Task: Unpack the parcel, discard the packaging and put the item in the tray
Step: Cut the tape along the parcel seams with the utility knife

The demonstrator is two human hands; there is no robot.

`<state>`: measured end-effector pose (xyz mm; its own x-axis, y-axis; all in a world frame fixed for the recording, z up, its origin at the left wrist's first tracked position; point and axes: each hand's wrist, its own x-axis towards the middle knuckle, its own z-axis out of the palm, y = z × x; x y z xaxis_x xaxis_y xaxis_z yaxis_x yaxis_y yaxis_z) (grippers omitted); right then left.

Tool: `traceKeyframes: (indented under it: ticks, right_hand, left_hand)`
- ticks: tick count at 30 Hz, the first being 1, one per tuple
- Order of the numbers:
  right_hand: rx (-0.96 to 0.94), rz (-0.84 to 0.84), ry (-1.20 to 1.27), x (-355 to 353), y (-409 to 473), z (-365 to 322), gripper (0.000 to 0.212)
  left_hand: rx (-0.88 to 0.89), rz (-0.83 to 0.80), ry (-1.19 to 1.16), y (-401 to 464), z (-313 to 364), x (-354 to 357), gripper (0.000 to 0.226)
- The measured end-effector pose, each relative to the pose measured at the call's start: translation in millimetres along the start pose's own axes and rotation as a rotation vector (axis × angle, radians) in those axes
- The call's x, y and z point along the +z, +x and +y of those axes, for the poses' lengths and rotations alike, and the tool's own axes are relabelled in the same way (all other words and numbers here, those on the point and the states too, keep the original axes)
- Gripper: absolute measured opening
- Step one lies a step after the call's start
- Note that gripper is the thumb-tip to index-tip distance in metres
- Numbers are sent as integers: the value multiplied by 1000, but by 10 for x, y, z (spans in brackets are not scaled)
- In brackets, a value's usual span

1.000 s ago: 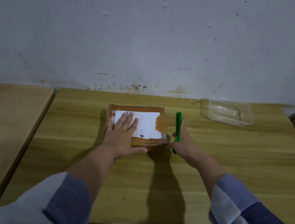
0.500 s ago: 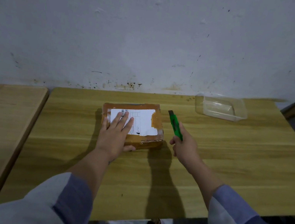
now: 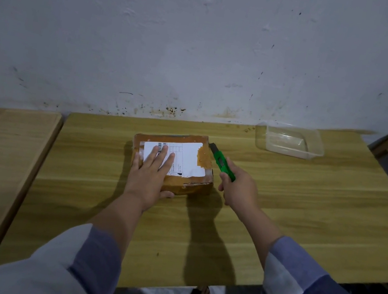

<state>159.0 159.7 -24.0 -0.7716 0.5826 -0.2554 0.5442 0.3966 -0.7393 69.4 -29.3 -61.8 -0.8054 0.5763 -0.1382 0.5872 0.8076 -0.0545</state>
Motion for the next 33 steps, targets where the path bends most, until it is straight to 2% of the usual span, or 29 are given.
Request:
traceKeyframes:
  ticks: [6,11,16,19,21,26,29,33]
  right_hand:
    - [0,6,-25,13,5,-99,49]
    - [31,-21,77,14,59,-178,48]
    - [108,-151,194,-47,55,-299,56]
    - [122,-253,131,-92,97,-442,66]
    - [131,-287,130,-108,135,-510,64]
    - [39,-271,-62,-104,104,-563,50]
    - [-34,-253,-252,-114,-11,-559,51]
    - [-31,-215,-354,-107,-105,-482,55]
  left_hand:
    - [-2,-5,2,-7,-11,1,103]
    - [11,-28,-7,6,-30,-3,110]
    - [0,-1,-37,16,-30,20,104]
    - [-1,6,-27,17,-33,28,99]
    - [-1,0,-24,18,-31,22,98]
    - [-22,2,-23,34,0,28,97]
    - [-34,8,-30,37,-2,47,97]
    - [-39,5,-36,39,4,43,97]
